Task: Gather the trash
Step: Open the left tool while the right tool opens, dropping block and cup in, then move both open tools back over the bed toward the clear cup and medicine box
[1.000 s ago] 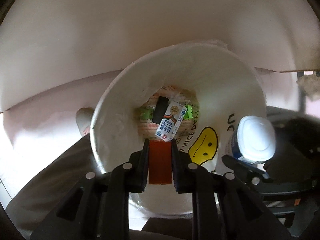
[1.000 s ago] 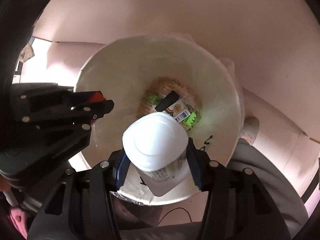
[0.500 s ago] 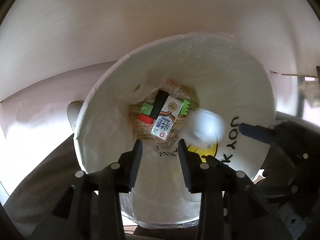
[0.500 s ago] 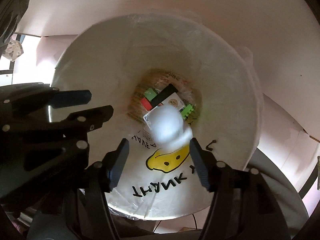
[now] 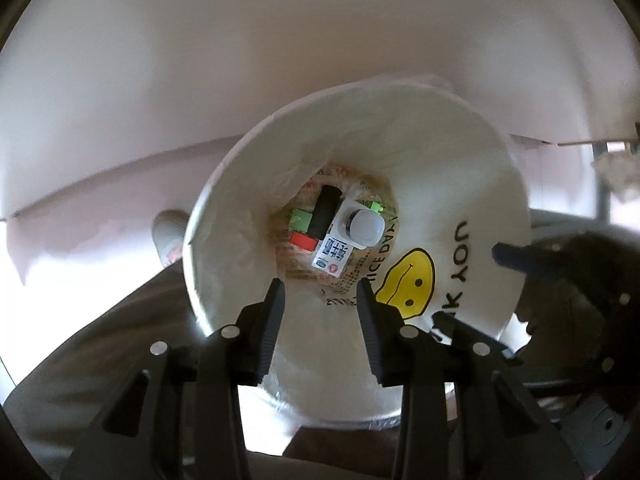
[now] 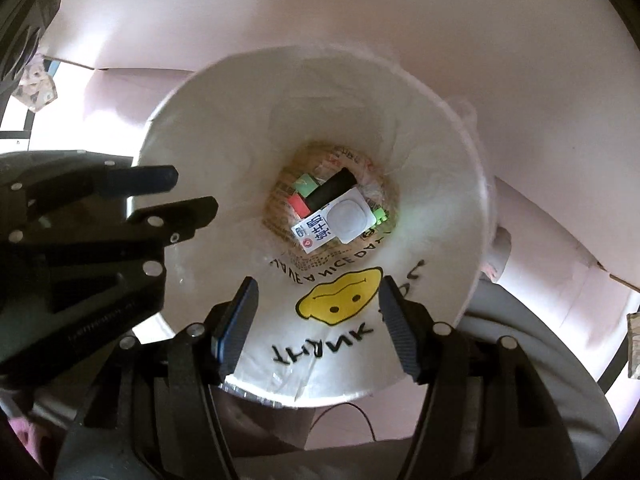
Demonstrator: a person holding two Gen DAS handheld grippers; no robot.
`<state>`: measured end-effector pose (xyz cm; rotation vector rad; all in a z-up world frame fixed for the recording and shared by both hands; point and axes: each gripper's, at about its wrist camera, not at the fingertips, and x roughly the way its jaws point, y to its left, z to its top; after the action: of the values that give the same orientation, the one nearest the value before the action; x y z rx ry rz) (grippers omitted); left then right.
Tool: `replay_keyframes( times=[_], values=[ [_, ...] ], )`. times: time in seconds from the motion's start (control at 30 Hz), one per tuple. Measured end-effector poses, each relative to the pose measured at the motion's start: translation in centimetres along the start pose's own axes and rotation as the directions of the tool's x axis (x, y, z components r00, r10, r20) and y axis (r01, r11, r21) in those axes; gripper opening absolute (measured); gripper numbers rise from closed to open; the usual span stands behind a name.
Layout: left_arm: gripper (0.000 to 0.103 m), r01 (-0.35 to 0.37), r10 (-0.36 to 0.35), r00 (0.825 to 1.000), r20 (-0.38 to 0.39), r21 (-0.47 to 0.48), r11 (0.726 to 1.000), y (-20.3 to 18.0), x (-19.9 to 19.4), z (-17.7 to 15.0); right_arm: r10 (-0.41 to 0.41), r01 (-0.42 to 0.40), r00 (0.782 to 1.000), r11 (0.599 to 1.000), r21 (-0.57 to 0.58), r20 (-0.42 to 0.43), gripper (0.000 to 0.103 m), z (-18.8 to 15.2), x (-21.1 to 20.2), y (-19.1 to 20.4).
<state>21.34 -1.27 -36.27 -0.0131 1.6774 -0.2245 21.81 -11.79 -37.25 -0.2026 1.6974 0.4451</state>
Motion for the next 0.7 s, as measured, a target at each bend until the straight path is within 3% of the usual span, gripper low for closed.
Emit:
replay_keyframes(
  times=[0.23,0.43,0.6,0.7],
  values=[
    [0.040,-0.076,0.067,0.990,0.125,0.070,0.995,-0.4,-5.0,-2.0,-0.008,0.011,0.995,0.999,-0.031,0.098,0.063,-2.3,-5.2,0.9],
    [0.040,-0.124,0.102,0.963,0.249,0.075,0.989,0.1,-10.9,-3.3,-0.004,0.018,0.977,0.998,-0.063,0.213,0.063,-4.0,-10.4,1.7],
    [0.042,-0.157,0.123,0.918,0.378,0.061,0.986,0.7,-17.5,-3.8,-0.009,0.041,0.945,0.995,-0.090,0.328,0.063,-4.9,-16.8,2.5],
    [0.043,-0.170,0.132,0.881,0.455,0.042,0.985,1.0,-21.6,-3.6,-0.009,0.054,0.907,0.994,-0.097,0.421,0.063,-5.2,-21.4,2.3]
  ],
)
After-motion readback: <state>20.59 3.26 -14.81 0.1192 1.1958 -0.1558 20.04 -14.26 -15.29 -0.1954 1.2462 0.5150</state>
